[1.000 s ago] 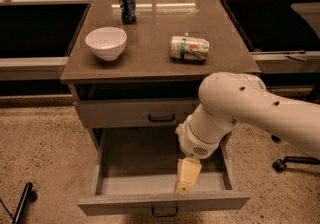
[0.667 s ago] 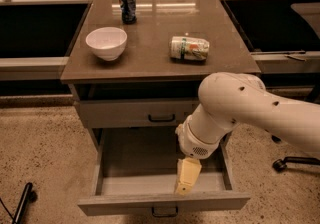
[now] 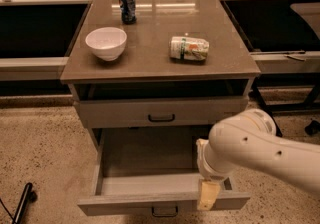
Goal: Close middle drawer
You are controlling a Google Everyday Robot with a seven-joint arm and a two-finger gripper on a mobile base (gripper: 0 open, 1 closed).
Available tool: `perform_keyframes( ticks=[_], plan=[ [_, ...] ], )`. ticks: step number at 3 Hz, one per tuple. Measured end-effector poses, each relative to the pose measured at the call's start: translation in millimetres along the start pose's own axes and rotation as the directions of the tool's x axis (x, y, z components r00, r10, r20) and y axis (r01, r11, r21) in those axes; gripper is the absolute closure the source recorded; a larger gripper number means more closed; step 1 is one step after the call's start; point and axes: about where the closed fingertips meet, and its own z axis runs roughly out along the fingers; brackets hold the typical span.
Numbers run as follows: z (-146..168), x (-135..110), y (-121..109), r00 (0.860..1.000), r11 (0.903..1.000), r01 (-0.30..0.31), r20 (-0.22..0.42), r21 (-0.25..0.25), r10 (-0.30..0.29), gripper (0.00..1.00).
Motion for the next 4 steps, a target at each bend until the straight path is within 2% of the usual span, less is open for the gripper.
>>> perform_keyframes(
  ticks=[1,2,3,4],
  plan=[
    [5.2,24.2,-3.1,0.998,0.9948,0.056,-0.005,0.084,-0.056,0.0],
    [3.7,26.4,-3.2,0.993,0.989,0.117,-0.011,0.091,-0.116,0.0],
    [30.2,40.0,-9.0,0.996,0.9934,0.083,0.015,0.079,-0.085,0.0],
    [71.5,50.1,-17.5,0.995,0.9926,0.068,0.064,0.1,-0.075,0.0]
  ],
)
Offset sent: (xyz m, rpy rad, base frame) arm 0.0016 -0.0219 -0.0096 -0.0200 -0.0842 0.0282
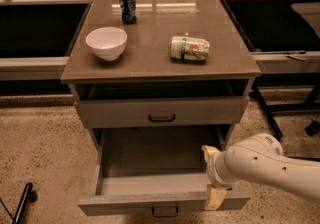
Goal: Close middle drawer
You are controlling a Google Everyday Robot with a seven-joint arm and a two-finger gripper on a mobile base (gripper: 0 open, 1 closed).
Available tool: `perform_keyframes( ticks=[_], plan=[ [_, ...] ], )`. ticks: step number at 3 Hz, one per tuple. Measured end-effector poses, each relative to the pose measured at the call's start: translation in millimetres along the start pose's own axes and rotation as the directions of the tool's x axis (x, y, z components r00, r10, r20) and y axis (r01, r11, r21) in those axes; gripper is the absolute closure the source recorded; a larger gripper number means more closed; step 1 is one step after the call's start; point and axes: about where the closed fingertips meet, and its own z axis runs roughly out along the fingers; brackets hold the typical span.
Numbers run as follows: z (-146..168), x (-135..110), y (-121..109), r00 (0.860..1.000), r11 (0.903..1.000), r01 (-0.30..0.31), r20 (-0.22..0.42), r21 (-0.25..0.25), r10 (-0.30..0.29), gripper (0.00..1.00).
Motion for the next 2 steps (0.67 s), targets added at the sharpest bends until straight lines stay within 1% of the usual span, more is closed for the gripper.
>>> perform_keyframes(
  ticks=[1,2],
  plan=[
    [29.9,-3.2,0.2,0.997,0.9997,0.018,0.069,0.017,-0.019,0.19],
    [37.8,-13.6,3.1,0.992,0.9986,0.027,0.126,0.046,-0.033,0.5]
  ],
)
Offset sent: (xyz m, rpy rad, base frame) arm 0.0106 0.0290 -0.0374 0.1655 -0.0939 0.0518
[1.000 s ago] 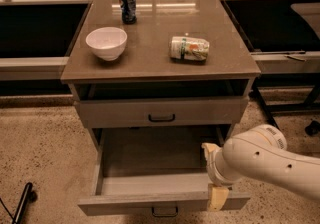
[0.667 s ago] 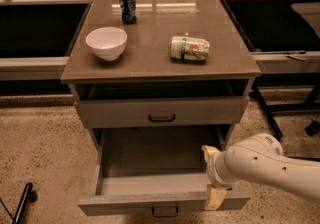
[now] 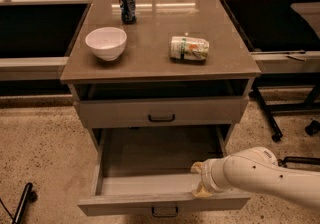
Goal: Close middle drawer
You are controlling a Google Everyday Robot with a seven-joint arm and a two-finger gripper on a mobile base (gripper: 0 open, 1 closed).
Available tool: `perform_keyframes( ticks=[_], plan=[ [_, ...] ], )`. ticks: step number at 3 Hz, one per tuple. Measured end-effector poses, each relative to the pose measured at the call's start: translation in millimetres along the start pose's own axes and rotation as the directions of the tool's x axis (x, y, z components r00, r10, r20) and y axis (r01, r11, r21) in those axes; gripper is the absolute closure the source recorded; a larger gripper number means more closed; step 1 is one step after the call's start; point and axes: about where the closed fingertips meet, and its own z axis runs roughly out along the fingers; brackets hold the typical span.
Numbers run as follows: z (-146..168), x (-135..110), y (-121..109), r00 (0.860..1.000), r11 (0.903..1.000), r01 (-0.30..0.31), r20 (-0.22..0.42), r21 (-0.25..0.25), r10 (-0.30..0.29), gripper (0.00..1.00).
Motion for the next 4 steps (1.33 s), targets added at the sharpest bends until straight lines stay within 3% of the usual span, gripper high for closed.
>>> perform_keyframes(
  ticks=[1,2,4],
  plan=[
    [-2.1,-6.9,6.5,1.0,0.9999,0.012,0.014,0.004,-0.012,0.73],
    [1.4,-7.6,21.0,1.0,0.999,0.01,-0.001,-0.042,-0.01,0.96],
    [7.1,-9.9,54.4,0.999,0.9777,-0.035,-0.01,-0.207,0.034,1.0]
  ],
)
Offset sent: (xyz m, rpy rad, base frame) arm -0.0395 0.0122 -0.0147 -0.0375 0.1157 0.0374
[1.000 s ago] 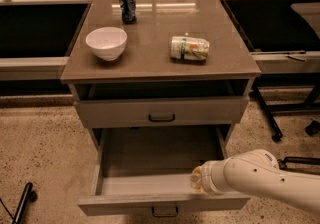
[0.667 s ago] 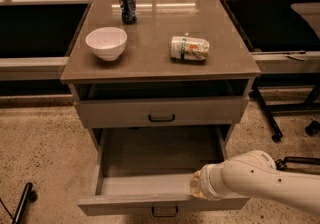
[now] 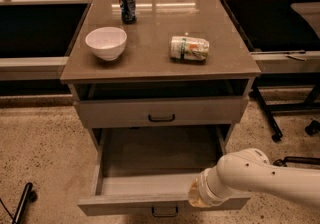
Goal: Close middle drawer
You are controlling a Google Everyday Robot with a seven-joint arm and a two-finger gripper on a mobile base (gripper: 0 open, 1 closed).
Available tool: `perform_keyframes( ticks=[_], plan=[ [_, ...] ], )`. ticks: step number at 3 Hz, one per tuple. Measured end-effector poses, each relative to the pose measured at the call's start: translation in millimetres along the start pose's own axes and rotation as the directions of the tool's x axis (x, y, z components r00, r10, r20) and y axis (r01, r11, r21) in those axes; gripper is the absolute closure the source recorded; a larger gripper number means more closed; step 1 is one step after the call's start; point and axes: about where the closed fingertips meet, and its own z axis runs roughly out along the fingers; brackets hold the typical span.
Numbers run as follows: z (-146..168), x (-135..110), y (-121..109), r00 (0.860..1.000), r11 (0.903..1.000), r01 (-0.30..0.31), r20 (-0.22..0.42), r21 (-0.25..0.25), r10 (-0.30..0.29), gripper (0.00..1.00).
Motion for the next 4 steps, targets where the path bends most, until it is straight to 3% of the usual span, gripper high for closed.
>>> perform_keyframes(
  ticks=[1,2,4],
  plan=[
    [18.7,8.7,7.0,1.0,0.9997,-0.022,0.0,-0.011,0.022,1.0],
    [36.0,13.1,2.3,1.0,0.9998,-0.008,0.005,0.02,0.008,1.0],
    [38.0,12.5,0.2,1.0,0.9998,0.002,-0.014,0.018,-0.002,0.59]
  ],
)
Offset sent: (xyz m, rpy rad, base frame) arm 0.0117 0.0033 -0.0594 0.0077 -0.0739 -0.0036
